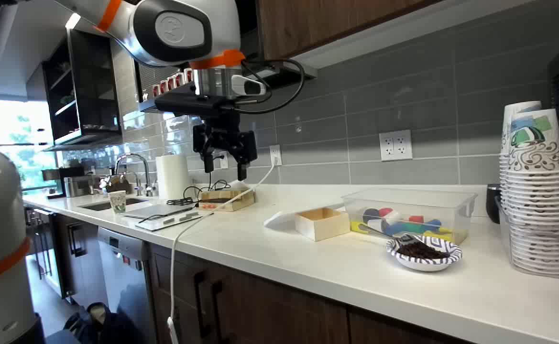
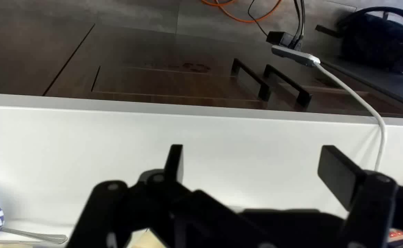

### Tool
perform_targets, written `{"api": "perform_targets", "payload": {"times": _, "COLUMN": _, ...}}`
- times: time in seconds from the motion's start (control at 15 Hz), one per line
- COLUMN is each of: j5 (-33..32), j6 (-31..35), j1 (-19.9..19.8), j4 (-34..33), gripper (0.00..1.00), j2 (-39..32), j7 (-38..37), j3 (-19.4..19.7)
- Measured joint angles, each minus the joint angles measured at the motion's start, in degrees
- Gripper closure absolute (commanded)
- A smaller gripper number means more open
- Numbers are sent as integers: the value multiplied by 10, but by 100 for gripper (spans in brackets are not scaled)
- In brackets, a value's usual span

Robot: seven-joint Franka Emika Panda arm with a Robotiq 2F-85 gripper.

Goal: Put the white lid on top of the clear storage container.

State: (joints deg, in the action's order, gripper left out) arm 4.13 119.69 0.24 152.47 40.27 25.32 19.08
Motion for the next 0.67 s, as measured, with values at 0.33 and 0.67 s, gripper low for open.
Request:
{"api": "perform_targets", "payload": {"times": 0.33, "j5": 0, "j6": 0, "j1": 0, "j4": 0, "gripper": 0, "j2": 0, "j7": 0, "j3": 0}}
{"api": "perform_targets", "payload": {"times": 0.67, "j5": 19, "j6": 2, "j1": 1, "j4": -7, "gripper": 0, "j2": -8, "j7": -2, "j3": -2}}
